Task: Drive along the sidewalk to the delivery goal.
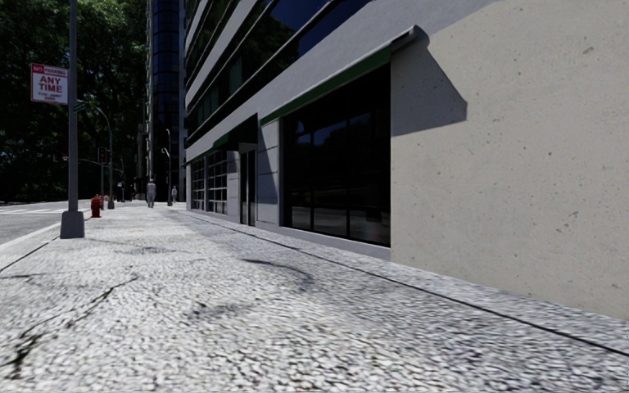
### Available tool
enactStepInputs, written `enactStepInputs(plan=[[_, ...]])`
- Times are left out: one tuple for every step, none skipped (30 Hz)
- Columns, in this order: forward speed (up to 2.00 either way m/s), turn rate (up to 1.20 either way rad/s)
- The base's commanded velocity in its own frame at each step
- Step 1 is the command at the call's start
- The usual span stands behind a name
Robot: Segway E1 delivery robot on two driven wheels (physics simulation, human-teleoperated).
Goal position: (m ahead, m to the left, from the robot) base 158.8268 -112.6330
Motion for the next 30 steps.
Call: enactStepInputs(plan=[[1.03, 0.13], [1.06, 0.17], [0.95, 0.22], [0.95, 0.22], [0.86, 0.24], [0.95, 0.28], [1.25, 0.30], [1.25, 0.30], [2.00, 0.30], [2.00, 0.30], [2.00, 0.30], [1.98, 0.30], [1.92, 0.34], [1.85, 0.37], [1.85, 0.37], [1.82, 0.44], [1.82, 0.46], [1.82, 0.46], [1.82, 0.46], [1.82, 0.46], [1.82, 0.46], [1.82, 0.46], [1.85, 0.46], [1.92, 0.46], [2.00, 0.46], [2.00, 0.46], [2.00, 0.46], [2.00, 0.46], [2.00, 0.46], [2.00, 0.46]])
